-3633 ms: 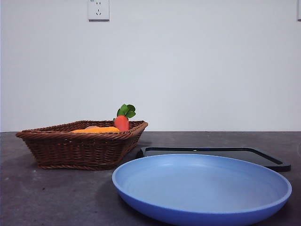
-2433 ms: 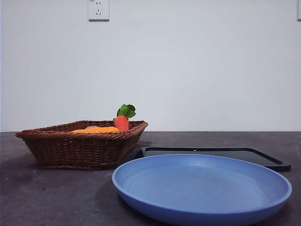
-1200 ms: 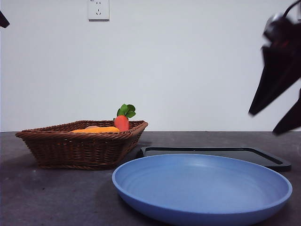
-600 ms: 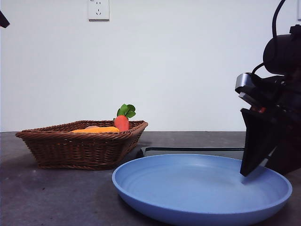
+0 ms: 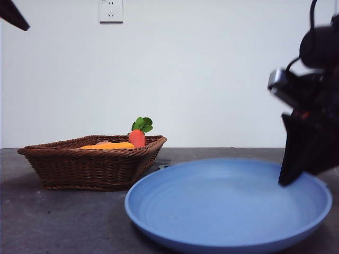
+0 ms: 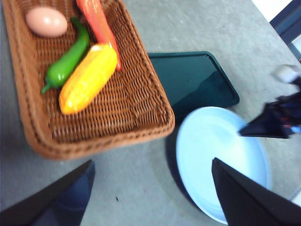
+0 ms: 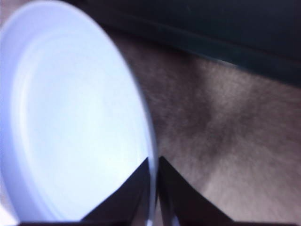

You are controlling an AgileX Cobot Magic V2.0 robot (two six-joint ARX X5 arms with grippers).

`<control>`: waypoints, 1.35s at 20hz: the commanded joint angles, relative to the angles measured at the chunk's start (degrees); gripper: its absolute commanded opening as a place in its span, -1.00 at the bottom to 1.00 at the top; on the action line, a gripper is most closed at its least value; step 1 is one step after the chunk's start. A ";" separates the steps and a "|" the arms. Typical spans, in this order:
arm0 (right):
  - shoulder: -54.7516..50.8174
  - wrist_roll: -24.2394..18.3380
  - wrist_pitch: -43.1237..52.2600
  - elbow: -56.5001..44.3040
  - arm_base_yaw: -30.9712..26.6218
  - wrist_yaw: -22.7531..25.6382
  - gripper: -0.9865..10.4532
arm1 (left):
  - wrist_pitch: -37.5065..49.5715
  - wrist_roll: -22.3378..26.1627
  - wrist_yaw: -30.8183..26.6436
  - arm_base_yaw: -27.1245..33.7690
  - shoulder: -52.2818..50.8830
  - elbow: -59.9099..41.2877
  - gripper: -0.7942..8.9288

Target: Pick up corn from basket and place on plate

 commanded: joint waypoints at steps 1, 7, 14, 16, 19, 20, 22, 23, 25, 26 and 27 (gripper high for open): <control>-4.26 0.52 -1.31 0.79 -0.26 -0.02 -0.82 | 1.57 0.98 -2.40 -2.25 4.83 4.00 -0.01; -16.81 1.14 -6.93 0.79 -1.88 -0.28 -0.82 | 1.70 8.83 -12.81 -9.92 22.67 16.06 -0.01; -27.39 3.08 -10.56 0.79 -2.56 -0.46 -0.82 | 1.40 16.37 -21.88 -14.01 44.41 30.64 -0.01; -29.33 3.54 -11.13 0.79 -2.56 -0.44 -0.82 | 1.38 17.51 -22.05 -14.10 49.35 33.57 -0.01; -31.08 4.15 -11.13 0.79 -2.56 -0.44 -0.82 | 1.46 19.06 -23.23 -14.10 55.17 36.04 -0.01; -31.39 4.15 -11.19 0.79 -2.56 -0.44 -0.82 | 1.97 19.69 -23.50 -14.10 56.68 36.22 -0.01; -31.36 4.17 -11.26 0.79 -2.56 -0.44 -0.82 | 2.95 19.85 -23.52 -14.10 59.14 36.22 -0.01; -31.34 4.17 -11.32 0.79 -2.56 -0.44 -0.82 | 3.32 19.85 -23.52 -14.10 60.28 36.22 -0.01; -31.30 4.17 -11.34 0.79 -2.56 -0.42 -0.82 | 3.37 19.89 -23.52 -14.49 62.16 36.22 -0.01; -31.30 4.15 -11.34 0.79 -2.56 -0.42 -0.82 | 3.39 19.87 -23.52 -14.53 63.06 36.22 -0.01; -31.30 4.15 -11.34 0.79 -2.56 -0.42 -0.82 | 3.41 19.85 -23.52 -14.53 63.69 36.22 -0.01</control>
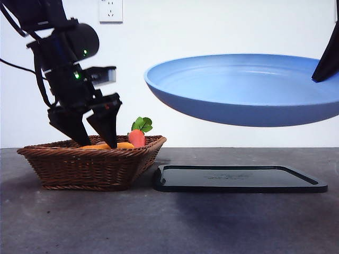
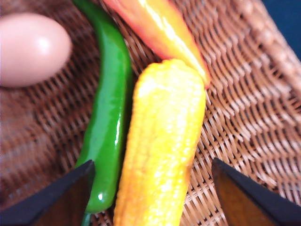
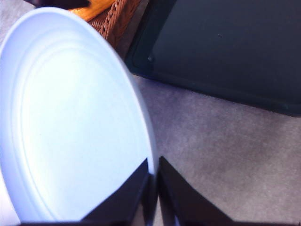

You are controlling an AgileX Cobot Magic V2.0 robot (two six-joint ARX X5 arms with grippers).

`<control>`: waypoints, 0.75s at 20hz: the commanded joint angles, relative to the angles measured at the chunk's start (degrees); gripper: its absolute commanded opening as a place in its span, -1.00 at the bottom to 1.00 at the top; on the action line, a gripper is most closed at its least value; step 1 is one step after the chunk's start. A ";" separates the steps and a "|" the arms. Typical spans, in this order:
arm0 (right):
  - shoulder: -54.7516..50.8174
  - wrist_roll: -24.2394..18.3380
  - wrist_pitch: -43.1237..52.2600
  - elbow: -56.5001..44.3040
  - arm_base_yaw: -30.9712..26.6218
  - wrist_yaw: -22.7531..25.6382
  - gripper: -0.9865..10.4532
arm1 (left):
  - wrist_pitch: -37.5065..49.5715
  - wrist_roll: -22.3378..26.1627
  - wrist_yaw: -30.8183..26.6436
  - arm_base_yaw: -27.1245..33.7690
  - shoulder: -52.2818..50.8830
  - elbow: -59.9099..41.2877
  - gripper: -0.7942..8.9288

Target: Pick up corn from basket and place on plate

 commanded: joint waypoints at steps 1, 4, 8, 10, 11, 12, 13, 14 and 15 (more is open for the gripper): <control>0.24 1.03 0.46 0.79 0.13 -0.31 -0.82 | 0.31 0.61 0.00 -0.66 2.43 1.33 -0.01; 0.24 1.01 0.46 0.79 0.13 0.02 -0.82 | 0.22 0.61 0.00 -1.20 2.95 1.33 -0.01; 0.24 0.98 0.44 0.79 0.13 0.07 -0.82 | -0.42 0.55 -0.90 -2.16 2.95 1.33 -0.01; 0.24 0.98 0.39 0.79 0.13 0.07 -0.82 | -0.48 0.55 -1.75 -2.16 2.91 1.33 -0.01; 0.24 0.98 0.31 0.79 0.13 0.07 -0.82 | -0.94 0.52 -1.75 -2.16 2.91 1.38 -0.01; 0.24 0.98 0.28 0.79 0.13 0.07 -0.82 | -1.79 0.52 -1.75 -2.16 2.91 1.38 -0.01; 0.24 0.96 0.31 0.79 0.13 0.07 -0.82 | -2.69 0.52 -1.75 -2.16 2.91 1.38 -0.01; 0.24 0.96 0.31 0.79 0.13 0.07 -0.82 | -3.41 0.52 -1.75 -2.16 2.91 1.38 -0.01; 0.24 0.96 0.31 0.79 0.13 0.07 -0.82 | -3.82 0.50 -1.73 -2.16 2.91 1.38 -0.01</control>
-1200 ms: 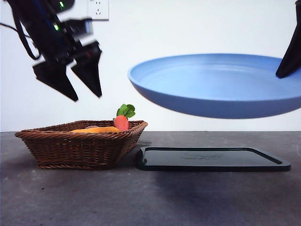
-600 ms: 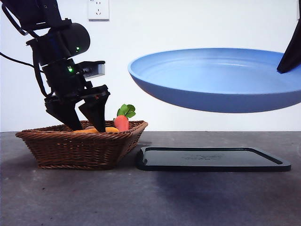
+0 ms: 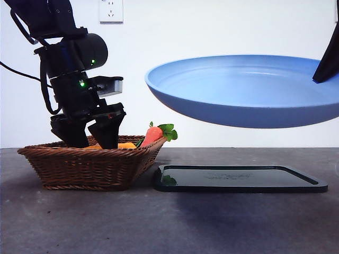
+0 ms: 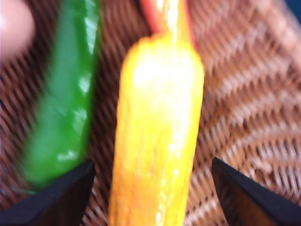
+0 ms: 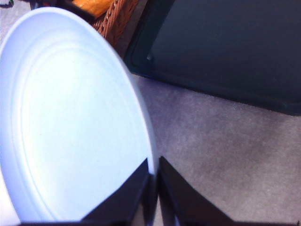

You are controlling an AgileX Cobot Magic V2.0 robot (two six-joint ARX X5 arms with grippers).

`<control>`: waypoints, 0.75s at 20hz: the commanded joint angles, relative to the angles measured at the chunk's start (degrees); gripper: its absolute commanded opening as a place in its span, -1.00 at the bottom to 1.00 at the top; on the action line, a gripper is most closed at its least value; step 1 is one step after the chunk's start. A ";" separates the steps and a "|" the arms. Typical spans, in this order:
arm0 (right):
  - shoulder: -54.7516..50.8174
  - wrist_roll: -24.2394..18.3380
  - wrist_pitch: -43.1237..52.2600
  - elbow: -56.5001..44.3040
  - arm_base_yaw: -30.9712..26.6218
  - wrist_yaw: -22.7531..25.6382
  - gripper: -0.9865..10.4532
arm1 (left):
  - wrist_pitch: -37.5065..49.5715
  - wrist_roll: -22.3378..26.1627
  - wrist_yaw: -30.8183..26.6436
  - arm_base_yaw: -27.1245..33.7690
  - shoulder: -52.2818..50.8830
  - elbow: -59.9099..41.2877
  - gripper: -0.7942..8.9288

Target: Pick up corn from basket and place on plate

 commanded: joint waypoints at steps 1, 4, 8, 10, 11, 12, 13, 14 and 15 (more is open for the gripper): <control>0.24 0.96 0.48 0.79 0.13 -0.22 -0.82 | -0.20 0.20 -0.17 -0.28 1.27 0.74 -0.01; 0.24 0.94 0.48 0.79 0.13 -0.22 -0.82 | -0.15 0.11 -0.17 -0.28 1.29 0.74 -0.03; 0.24 0.96 0.48 0.79 0.13 -0.24 -0.82 | -0.92 0.00 -0.17 -0.28 1.31 0.74 -0.17; 0.24 0.96 0.48 0.79 0.13 -0.24 -0.82 | -0.94 -0.17 -0.17 -0.35 1.40 0.74 -0.17; 0.24 0.96 0.48 0.79 0.13 -0.24 -0.82 | -1.05 -0.20 -0.17 -0.35 1.42 0.74 -0.19; 0.24 0.96 0.48 0.79 0.13 -0.24 -0.82 | -1.09 -0.39 -0.17 -0.39 1.42 0.74 -0.25; 0.24 0.96 0.50 0.79 0.13 -0.24 -0.82 | -1.09 -0.83 -0.17 -0.39 1.42 0.74 -0.31; 0.24 0.96 0.55 0.79 0.13 -0.24 -0.82 | -1.25 -1.20 -0.15 -0.39 1.42 0.74 -0.37; 0.24 0.96 0.66 0.79 0.13 -0.24 -0.82 | -1.46 -1.31 -0.15 -0.39 1.42 0.74 -0.41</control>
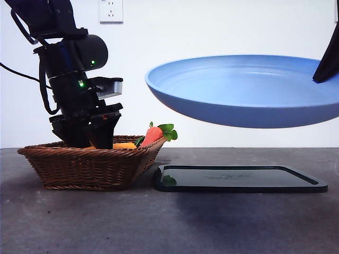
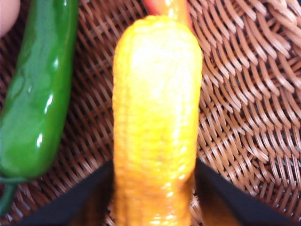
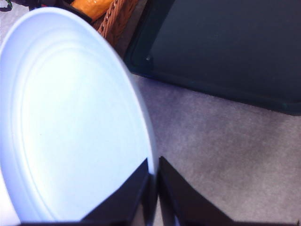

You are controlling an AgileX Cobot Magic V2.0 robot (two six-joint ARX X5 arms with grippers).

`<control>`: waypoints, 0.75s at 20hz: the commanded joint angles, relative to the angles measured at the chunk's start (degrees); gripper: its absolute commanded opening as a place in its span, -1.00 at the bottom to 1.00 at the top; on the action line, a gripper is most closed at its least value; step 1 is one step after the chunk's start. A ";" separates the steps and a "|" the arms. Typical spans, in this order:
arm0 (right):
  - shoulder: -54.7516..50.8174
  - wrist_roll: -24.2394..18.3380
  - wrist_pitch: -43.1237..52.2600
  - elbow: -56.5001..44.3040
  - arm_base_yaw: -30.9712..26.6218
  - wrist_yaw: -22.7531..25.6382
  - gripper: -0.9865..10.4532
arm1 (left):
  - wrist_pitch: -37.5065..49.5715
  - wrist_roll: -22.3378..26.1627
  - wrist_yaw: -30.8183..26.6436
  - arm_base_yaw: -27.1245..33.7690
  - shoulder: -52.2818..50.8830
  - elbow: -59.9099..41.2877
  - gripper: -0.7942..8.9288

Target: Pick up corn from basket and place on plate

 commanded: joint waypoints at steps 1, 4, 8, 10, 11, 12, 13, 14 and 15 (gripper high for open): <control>0.24 0.98 0.72 0.79 0.13 -0.24 -0.82 | -0.20 -0.96 -0.17 -0.31 1.42 0.74 -0.45; 0.24 1.07 0.94 0.79 0.13 -0.22 -0.82 | -0.70 -1.22 -0.13 -0.17 1.03 0.76 -0.47; 1.88 2.75 2.25 0.79 0.13 1.79 -0.82 | -0.55 -2.89 2.43 0.63 -3.63 0.87 -0.47; 4.92 3.65 3.78 0.79 0.13 1.92 -0.82 | -0.42 -4.07 5.25 0.63 -7.61 0.87 -0.47; 6.86 3.76 4.74 0.79 0.13 1.99 -0.82 | -0.22 -4.28 7.93 0.61 -9.88 0.87 -0.47; 9.42 4.15 5.97 0.79 0.13 1.97 -0.82 | -0.15 -4.61 10.71 0.61 -11.98 0.87 -0.47; 11.67 4.76 7.04 0.79 0.13 1.92 -0.82 | 0.07 -5.62 13.79 0.44 -13.62 0.87 -0.47; 14.12 5.33 8.41 0.79 0.13 1.57 -0.82 | 0.07 -6.38 17.79 0.11 -14.95 0.87 -0.47; 16.35 5.84 9.70 0.79 0.13 1.05 -0.82 | 0.11 -6.78 22.25 -0.55 -15.76 0.87 -0.47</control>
